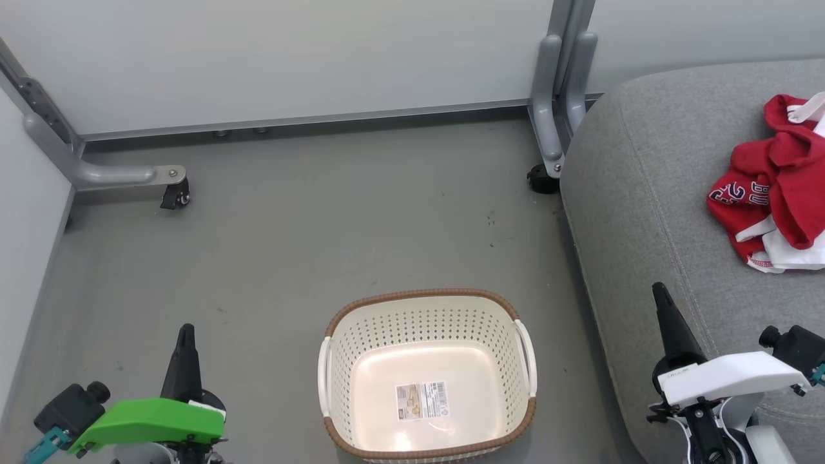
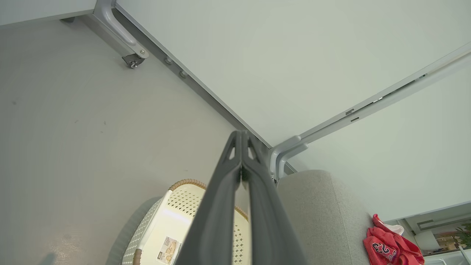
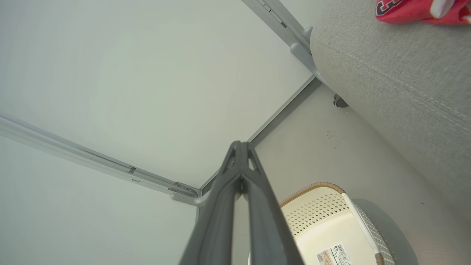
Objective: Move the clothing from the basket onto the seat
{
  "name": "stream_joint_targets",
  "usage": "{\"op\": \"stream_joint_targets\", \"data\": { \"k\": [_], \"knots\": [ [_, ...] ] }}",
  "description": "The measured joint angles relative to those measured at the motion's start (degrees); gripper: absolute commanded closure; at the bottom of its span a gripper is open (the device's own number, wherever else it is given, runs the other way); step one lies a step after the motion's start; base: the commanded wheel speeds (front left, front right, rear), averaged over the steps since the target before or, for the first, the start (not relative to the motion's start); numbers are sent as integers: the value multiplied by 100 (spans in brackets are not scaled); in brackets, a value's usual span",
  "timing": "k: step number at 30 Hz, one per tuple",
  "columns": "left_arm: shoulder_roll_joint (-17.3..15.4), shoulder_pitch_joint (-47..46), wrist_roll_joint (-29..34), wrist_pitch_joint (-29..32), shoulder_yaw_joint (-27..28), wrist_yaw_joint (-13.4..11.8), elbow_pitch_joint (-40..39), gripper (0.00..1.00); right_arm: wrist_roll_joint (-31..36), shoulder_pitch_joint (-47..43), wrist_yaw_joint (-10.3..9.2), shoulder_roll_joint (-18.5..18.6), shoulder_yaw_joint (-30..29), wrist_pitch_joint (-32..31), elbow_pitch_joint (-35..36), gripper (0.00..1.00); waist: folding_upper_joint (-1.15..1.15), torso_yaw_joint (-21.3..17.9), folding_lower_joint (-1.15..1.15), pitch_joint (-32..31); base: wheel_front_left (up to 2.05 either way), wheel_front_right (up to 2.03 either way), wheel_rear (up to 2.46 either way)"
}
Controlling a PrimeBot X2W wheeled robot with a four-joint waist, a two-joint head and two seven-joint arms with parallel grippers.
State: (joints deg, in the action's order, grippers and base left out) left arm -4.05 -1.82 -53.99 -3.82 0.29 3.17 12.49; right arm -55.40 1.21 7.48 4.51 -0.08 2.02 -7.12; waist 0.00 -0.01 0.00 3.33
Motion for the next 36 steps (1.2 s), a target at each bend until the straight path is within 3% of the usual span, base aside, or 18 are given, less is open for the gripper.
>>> {"op": "stream_joint_targets", "data": {
  "k": [36],
  "knots": [
    [69, -228, -2112, 561, 334, 236, 82, 100, -2152, 254, 0, 19, -191, -345, -367, 100, 0, 0, 0, -148, 0, 0, 0]
  ]
}}
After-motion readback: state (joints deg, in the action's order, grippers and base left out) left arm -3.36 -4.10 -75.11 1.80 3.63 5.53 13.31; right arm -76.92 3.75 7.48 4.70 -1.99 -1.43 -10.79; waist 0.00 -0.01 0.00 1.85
